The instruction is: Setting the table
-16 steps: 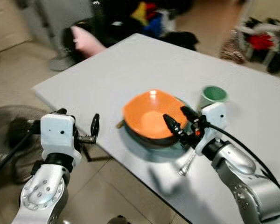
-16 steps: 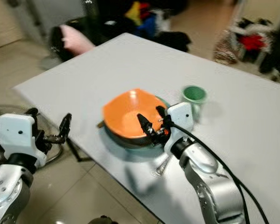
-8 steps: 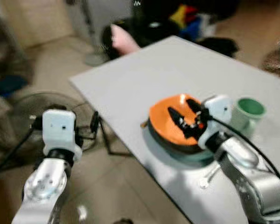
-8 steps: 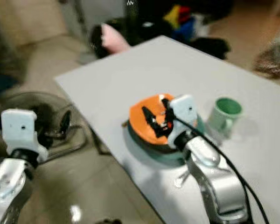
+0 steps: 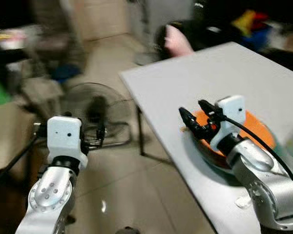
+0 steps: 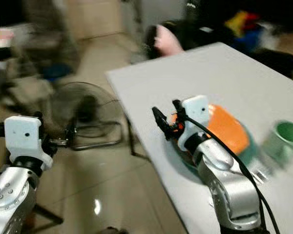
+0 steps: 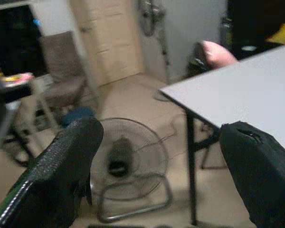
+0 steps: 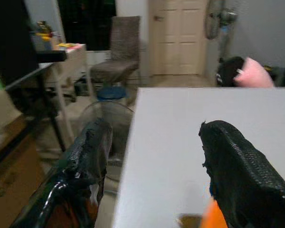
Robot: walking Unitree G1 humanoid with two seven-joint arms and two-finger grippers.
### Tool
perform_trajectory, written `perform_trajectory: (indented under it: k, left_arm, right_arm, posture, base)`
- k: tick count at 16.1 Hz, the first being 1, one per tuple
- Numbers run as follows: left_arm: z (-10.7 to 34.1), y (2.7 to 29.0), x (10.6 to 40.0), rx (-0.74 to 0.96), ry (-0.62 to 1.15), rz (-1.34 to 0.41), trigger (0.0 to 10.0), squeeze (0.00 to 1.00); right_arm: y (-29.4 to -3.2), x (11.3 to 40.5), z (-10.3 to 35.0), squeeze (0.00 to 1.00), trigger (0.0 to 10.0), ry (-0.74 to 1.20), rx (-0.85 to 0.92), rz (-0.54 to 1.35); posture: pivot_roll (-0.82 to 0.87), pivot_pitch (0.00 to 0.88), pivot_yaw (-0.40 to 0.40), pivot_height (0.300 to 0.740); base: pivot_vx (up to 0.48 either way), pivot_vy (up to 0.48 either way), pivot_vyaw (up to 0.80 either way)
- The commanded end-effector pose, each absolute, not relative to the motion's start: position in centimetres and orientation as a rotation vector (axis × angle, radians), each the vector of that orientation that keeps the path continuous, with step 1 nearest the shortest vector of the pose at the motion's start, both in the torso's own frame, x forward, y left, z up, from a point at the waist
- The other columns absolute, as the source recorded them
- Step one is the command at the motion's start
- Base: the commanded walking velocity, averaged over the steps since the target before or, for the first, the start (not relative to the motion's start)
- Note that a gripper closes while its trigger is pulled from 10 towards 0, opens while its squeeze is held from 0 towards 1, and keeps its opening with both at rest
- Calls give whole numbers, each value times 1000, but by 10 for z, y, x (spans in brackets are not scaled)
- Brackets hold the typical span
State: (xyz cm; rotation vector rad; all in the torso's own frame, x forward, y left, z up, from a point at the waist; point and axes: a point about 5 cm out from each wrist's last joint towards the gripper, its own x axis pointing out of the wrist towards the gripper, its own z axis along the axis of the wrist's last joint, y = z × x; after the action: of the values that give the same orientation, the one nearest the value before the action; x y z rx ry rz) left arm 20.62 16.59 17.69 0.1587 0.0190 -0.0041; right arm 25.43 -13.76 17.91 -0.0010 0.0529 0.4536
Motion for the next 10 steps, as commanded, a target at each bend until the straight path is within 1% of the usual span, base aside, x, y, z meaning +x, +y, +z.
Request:
perform_trajectory:
  k: [1,3,5,7,10]
  left_arm:
    - [178,168,205,176,17,9,10000,0]
    - [178,168,205,178,16,11,10000,0]
    - [178,169,206,170,19,14,10000,0]
    - [177,170,208,173,23,19,10000,0]
    - [178,169,209,176,24,18,10000,0]
  right_arm:
    - [-132,254,179,0,10000,69,27,484]
    - [-130,254,178,0,10000,78,31,500]
    - [-131,257,177,0,10000,69,46,446]
    - [-130,258,173,0,10000,94,108,422]
    - [-127,258,170,0,10000,108,116,411]
  posture:
    - [-45,12,37,740]
    - [-46,14,38,740]
    - [-48,14,39,740]
    - [-49,15,40,740]
    - [-47,20,37,740]
  base:
    - [0,0,800]
    - [0,0,800]
    - [0,0,800]
    - [0,369,0]
    - [0,469,0]
